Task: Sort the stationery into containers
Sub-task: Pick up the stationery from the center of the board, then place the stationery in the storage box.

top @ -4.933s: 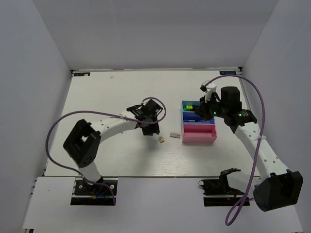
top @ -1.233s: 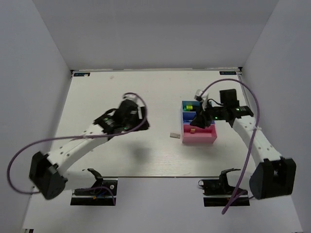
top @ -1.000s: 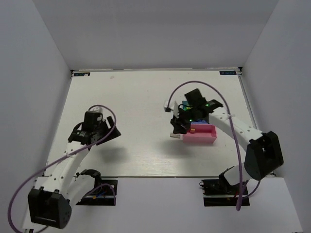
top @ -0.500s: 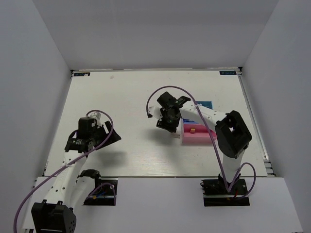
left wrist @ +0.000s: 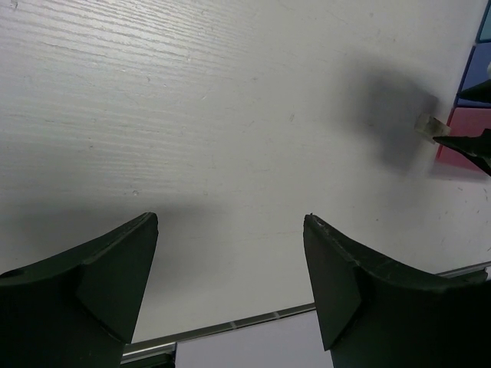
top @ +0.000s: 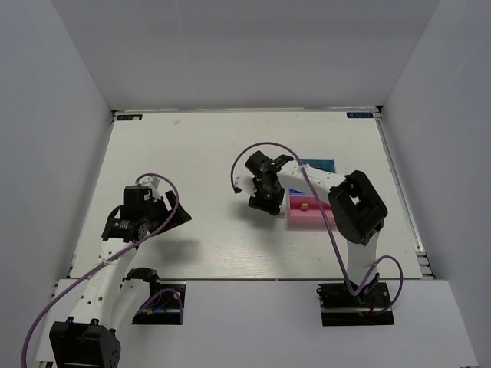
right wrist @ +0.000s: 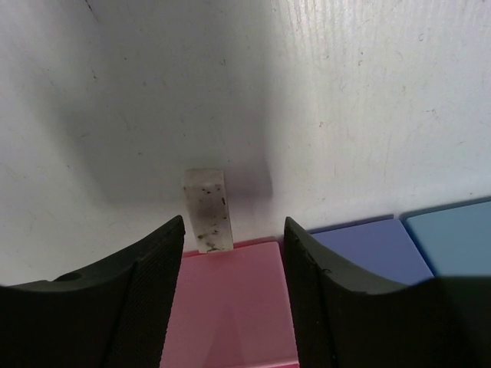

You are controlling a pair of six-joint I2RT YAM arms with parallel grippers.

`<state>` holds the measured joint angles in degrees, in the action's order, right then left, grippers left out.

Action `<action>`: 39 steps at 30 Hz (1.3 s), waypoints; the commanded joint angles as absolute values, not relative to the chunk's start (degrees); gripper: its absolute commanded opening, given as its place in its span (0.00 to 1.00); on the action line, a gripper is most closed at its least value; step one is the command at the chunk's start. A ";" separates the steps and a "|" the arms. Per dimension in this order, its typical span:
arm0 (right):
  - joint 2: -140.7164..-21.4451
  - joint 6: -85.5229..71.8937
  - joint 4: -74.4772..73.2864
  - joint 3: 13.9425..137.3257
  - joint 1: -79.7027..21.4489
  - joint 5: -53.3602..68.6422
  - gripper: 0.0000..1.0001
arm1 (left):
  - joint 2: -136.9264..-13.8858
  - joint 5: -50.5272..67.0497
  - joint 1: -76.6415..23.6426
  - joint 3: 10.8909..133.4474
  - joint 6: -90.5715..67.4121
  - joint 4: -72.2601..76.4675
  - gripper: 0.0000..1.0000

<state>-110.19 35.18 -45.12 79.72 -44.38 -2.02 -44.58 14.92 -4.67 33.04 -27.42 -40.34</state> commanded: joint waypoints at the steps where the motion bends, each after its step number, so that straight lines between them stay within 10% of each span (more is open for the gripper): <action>1: -111.62 36.21 -44.74 79.28 -44.56 -2.02 0.59 | -43.94 15.91 -4.39 32.78 -26.72 -39.55 0.87; 9: -113.64 36.91 -44.39 77.70 -44.38 -0.53 0.59 | -43.94 15.56 -4.40 32.78 -26.63 -39.81 0.87; 20: -110.84 37.09 -45.26 75.67 -44.47 3.50 0.00 | -43.68 15.03 -4.39 32.87 -26.81 -40.08 0.87; 30: -88.34 37.71 -50.80 78.93 -44.03 23.12 0.00 | -43.77 14.59 -4.31 32.87 -26.81 -39.99 0.87; 39: -76.65 43.05 -52.30 70.24 -41.31 -7.45 0.00 | -43.24 15.20 -4.31 32.87 -26.81 -39.82 0.87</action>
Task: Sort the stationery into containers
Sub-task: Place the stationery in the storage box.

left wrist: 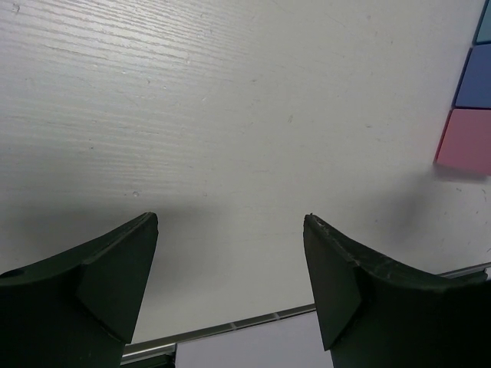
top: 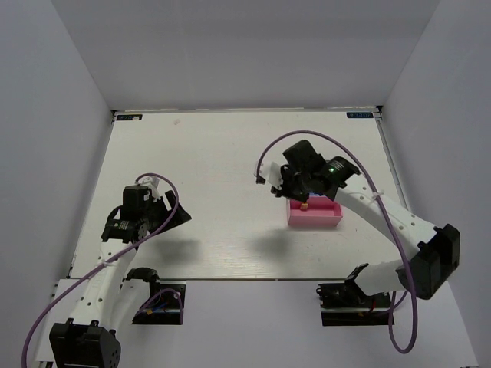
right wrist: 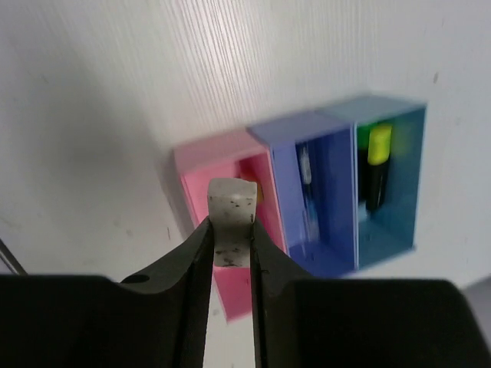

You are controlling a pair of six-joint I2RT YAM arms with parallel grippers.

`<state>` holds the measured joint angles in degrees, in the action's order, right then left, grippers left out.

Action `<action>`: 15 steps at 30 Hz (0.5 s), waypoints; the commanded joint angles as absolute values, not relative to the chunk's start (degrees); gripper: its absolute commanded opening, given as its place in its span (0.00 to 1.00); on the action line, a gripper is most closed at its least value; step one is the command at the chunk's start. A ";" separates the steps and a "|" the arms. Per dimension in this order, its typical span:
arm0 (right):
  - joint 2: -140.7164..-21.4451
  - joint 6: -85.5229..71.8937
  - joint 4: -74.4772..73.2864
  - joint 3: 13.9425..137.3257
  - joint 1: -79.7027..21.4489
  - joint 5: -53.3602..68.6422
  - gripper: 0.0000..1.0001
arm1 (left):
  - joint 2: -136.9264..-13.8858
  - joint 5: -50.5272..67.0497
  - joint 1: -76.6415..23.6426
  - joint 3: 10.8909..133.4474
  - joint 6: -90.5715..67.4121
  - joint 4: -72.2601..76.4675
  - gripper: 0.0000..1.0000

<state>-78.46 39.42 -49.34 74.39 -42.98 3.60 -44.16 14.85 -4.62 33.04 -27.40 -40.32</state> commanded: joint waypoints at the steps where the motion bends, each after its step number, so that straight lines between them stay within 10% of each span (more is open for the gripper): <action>1: -74.81 43.59 -52.12 69.01 -40.87 -8.78 0.00 | -43.33 15.29 -4.31 32.87 -26.81 -39.99 0.87; 13: -77.16 52.72 -50.63 61.88 -32.17 -5.11 0.01 | -43.59 15.38 -4.39 32.96 -26.89 -39.90 0.87; 15: -77.95 53.08 -50.54 61.79 -31.56 -4.66 0.21 | -43.59 15.21 -4.31 32.78 -26.81 -39.90 0.87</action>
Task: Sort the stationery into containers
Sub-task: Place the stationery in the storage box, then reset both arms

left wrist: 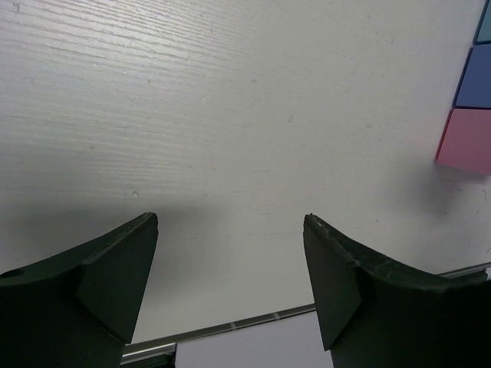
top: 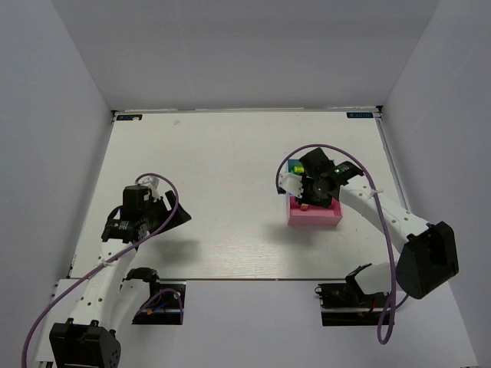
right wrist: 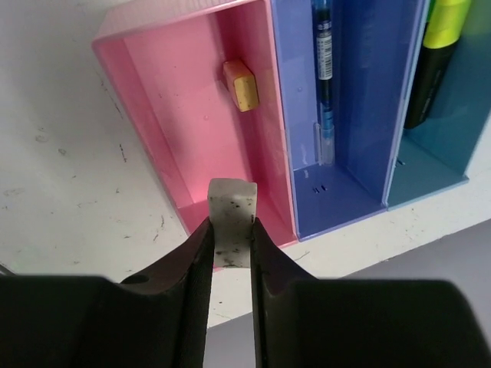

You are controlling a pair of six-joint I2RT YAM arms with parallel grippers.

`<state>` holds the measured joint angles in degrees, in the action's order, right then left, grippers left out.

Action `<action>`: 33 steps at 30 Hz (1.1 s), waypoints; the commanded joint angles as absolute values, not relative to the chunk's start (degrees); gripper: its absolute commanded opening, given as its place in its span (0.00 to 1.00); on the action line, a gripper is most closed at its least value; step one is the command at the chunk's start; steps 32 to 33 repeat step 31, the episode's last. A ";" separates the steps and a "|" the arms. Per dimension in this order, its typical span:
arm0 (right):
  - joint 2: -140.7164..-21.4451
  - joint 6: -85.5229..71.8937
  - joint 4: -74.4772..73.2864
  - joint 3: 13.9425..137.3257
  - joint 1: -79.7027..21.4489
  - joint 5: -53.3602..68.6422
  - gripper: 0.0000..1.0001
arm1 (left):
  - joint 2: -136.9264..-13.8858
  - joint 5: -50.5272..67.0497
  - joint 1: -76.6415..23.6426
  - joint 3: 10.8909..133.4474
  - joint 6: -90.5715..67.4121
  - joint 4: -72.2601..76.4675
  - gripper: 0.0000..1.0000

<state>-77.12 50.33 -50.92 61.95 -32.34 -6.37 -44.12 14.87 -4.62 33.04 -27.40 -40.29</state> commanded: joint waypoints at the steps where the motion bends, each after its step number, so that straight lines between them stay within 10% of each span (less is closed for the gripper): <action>1: -78.83 53.17 -50.80 62.05 -31.03 -4.31 0.26 | -43.68 15.38 -4.31 32.78 -26.81 -39.82 0.87; 13: -79.19 51.95 -51.24 62.93 -28.39 1.67 0.46 | -43.77 15.55 -4.39 32.87 -26.72 -39.81 0.88; 19: -71.14 31.89 -41.77 63.55 -25.93 6.23 0.36 | -43.33 18.35 -4.39 32.43 -26.02 -38.59 0.81; 21: -68.74 17.30 -33.55 60.56 -25.75 4.76 0.46 | -42.89 21.52 -4.48 31.91 -24.96 -37.01 0.16; 23: -64.78 11.45 -30.95 58.46 -25.58 1.68 0.67 | -42.72 24.95 -4.31 31.47 -23.91 -35.60 0.00; 25: -61.80 2.14 -28.39 58.18 -25.93 -6.57 0.91 | -42.80 26.36 -4.57 31.29 -23.38 -34.90 0.14; 26: -60.57 1.50 -28.30 58.18 -26.01 -8.16 0.91 | -42.89 26.54 -4.57 31.38 -23.29 -35.07 0.38; 27: -59.77 1.15 -28.82 58.18 -25.93 -8.52 0.91 | -42.98 26.54 -4.74 31.38 -23.29 -34.89 0.82; 28: -58.90 2.10 -27.17 57.14 -25.75 -8.87 0.91 | -43.33 26.46 -4.83 31.38 -22.94 -34.81 0.98; 33: -53.71 3.17 -23.29 52.39 -25.75 -13.79 0.91 | -44.21 26.81 -4.92 31.73 -22.59 -34.98 1.00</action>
